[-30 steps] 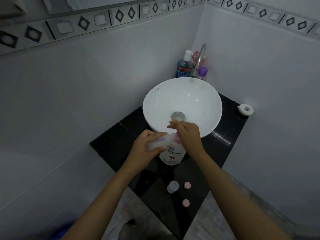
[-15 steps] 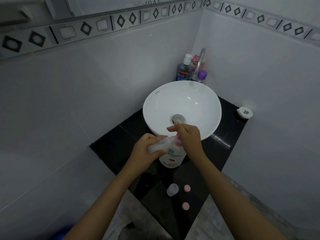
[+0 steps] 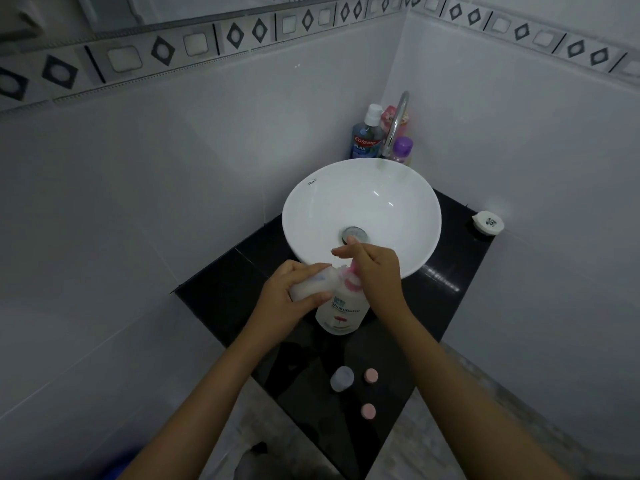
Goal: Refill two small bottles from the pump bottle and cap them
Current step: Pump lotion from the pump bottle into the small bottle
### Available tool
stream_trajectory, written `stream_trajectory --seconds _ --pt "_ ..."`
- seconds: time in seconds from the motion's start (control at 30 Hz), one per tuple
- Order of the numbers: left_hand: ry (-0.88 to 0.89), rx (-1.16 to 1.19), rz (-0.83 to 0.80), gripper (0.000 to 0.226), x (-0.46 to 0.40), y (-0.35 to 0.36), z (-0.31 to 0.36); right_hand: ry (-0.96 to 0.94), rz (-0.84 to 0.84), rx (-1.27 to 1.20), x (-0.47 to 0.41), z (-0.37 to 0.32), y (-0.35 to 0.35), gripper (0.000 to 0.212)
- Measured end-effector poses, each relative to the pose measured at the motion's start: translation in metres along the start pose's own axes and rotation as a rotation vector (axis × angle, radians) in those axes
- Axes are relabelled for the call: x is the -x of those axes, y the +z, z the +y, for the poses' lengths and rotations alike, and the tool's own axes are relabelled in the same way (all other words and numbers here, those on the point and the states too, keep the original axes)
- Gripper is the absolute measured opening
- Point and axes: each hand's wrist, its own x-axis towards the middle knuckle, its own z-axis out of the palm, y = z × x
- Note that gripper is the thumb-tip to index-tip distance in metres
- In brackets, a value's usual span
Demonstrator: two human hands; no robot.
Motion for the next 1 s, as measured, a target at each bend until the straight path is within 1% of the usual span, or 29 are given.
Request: stream_trajectory --seconds 0.17,0.3,0.37,0.47,0.57,0.67,0.83,0.93,1.0 --pt "-0.001 -0.036 -0.031 0.048 -0.005 -0.004 -0.001 -0.008 0.073 -0.128 0.01 0.004 0.007 0.035" --pt "-0.043 -0.038 -0.057 0.045 -0.005 -0.003 -0.001 0.022 0.071 -0.09 0.013 0.01 0.01 0.034" --pt "-0.032 -0.03 -0.054 0.044 -0.006 -0.003 0.002 0.039 0.056 -0.065 0.007 0.007 0.007 0.034" --pt "0.004 -0.016 -0.04 0.045 -0.006 -0.005 0.004 -0.007 0.069 0.033 0.0 0.002 0.003 0.035" --pt "0.007 -0.013 -0.038 0.046 -0.007 -0.005 0.003 -0.007 0.105 -0.045 0.004 0.003 0.007 0.036" --pt "-0.025 -0.02 -0.058 0.045 -0.007 -0.004 0.0 0.012 0.118 -0.111 0.011 0.009 0.013 0.034" --pt "-0.038 -0.011 -0.064 0.045 -0.006 -0.004 0.001 0.059 0.087 -0.088 0.008 0.006 0.009 0.035" --pt "-0.014 -0.009 -0.051 0.044 -0.006 -0.006 0.004 0.019 0.092 -0.021 0.003 0.001 0.007 0.036" --pt "-0.012 -0.01 -0.057 0.043 -0.006 -0.007 0.004 0.018 0.109 -0.078 0.005 0.001 0.008 0.036"
